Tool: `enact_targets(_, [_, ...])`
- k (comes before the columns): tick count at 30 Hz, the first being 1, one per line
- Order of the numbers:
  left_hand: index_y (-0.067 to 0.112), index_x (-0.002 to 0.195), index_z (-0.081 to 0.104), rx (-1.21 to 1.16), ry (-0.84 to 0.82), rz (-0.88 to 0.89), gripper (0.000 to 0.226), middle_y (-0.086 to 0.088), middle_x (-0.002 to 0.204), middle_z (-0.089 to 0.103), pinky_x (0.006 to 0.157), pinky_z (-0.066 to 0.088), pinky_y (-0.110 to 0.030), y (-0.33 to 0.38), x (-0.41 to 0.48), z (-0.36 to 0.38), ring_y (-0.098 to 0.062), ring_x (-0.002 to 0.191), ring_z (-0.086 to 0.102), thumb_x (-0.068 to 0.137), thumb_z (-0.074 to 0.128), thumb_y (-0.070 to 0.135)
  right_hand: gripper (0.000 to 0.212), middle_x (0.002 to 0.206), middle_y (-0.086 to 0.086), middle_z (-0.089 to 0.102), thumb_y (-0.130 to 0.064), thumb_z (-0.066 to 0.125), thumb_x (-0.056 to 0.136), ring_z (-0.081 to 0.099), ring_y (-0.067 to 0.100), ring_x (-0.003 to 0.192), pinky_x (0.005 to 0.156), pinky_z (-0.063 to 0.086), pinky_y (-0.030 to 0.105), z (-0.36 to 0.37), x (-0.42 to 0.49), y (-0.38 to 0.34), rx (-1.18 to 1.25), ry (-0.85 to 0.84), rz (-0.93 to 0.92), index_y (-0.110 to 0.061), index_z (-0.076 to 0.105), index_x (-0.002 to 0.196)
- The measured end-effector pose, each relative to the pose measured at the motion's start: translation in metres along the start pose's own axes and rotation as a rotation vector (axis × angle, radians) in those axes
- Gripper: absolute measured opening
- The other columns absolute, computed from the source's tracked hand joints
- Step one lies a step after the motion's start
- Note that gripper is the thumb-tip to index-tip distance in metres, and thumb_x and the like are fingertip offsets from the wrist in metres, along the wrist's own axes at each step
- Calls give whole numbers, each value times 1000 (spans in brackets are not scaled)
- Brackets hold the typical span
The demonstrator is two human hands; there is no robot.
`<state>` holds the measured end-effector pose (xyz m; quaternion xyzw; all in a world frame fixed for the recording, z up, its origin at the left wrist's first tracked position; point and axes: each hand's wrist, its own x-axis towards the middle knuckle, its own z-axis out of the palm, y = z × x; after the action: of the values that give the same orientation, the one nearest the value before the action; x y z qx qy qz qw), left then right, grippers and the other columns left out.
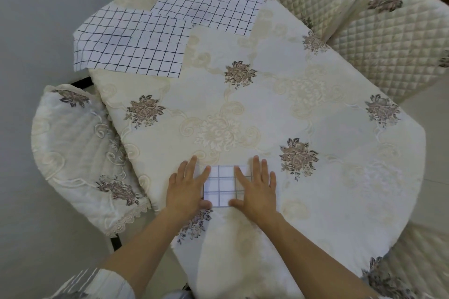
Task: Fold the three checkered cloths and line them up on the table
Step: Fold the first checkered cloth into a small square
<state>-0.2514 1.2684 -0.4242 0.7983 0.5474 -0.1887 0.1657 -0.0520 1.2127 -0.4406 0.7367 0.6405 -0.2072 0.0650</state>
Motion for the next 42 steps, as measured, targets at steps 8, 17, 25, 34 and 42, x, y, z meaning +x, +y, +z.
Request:
enact_targets(8, [41,154,2,7,7,15,106,-5,162,-17,115,18,-47,-9,2,0,-31,149,-8,74,64,71,101,158,13,-24,-76,59,71,-23,35,144,116,-2,55,-11,-9,50,-30,-20,107,-49,2,149])
enact_targets(17, [33,154,7,87,4,38,105,-7,162,-19,116,18,-48,-5,0,-12,-32,149,-7,75,68,65,103,156,18,-25,-63,67,74,-23,41,143,115,-1,56,-22,-9,54,-30,-88,115,-42,1,150])
enact_targets(25, [9,130,49,111,126,297,78,-11,163,3,115,25,-50,13,-9,1,-33,149,9,69,77,50,97,157,15,-26,-55,69,76,-27,33,143,117,-5,51,-6,-25,27,-18,-27,42,-35,12,152])
enact_targets(34, [1,141,37,268,57,270,80,-11,163,-2,118,13,-48,30,-8,-3,-30,149,-2,78,65,42,106,154,16,-32,-61,72,68,-32,36,140,116,-6,53,-18,-18,29,-99,-83,47,-37,11,151])
enact_targets(42, [1,145,33,317,64,244,79,-14,162,5,116,14,-51,33,-8,1,-34,148,3,82,66,38,109,154,16,-31,-58,75,68,-32,36,140,117,-6,53,-17,-19,28,-101,-93,40,-36,9,152])
